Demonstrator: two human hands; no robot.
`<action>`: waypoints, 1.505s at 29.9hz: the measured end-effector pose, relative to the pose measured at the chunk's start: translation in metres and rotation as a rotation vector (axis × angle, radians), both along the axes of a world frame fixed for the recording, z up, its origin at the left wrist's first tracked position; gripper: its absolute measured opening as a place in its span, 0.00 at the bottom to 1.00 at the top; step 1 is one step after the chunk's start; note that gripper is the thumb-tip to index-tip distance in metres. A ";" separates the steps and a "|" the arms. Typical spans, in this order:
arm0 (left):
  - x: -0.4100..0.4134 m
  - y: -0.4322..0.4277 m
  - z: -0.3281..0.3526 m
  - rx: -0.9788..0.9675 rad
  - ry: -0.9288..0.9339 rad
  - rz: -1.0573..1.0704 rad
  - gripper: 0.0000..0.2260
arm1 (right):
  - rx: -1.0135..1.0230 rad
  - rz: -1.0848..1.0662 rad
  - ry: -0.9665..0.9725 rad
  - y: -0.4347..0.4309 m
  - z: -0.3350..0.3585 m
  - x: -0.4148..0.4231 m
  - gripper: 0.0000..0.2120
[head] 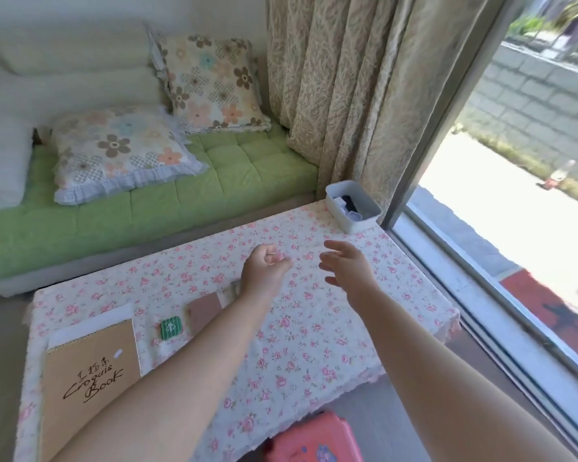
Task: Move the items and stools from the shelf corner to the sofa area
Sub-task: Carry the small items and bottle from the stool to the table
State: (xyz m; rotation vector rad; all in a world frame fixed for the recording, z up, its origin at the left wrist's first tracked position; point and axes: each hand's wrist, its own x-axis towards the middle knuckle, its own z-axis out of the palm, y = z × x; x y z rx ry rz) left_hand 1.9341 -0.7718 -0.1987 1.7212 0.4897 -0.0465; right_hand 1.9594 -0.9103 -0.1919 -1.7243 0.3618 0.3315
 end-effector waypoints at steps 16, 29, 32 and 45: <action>-0.054 -0.074 0.020 -0.083 0.003 -0.815 0.16 | 0.075 -0.824 -0.079 -0.053 0.012 -0.162 0.14; -0.302 -0.205 0.031 -0.138 0.009 -1.519 0.12 | -0.042 -1.572 -0.149 -0.099 0.033 -0.467 0.08; -0.393 -0.207 0.033 -0.155 0.041 -1.676 0.12 | -0.042 -1.753 -0.162 -0.077 0.033 -0.561 0.07; -0.706 -0.153 0.038 -0.134 0.047 -2.172 0.15 | -0.066 -2.315 -0.166 0.057 0.033 -0.865 0.08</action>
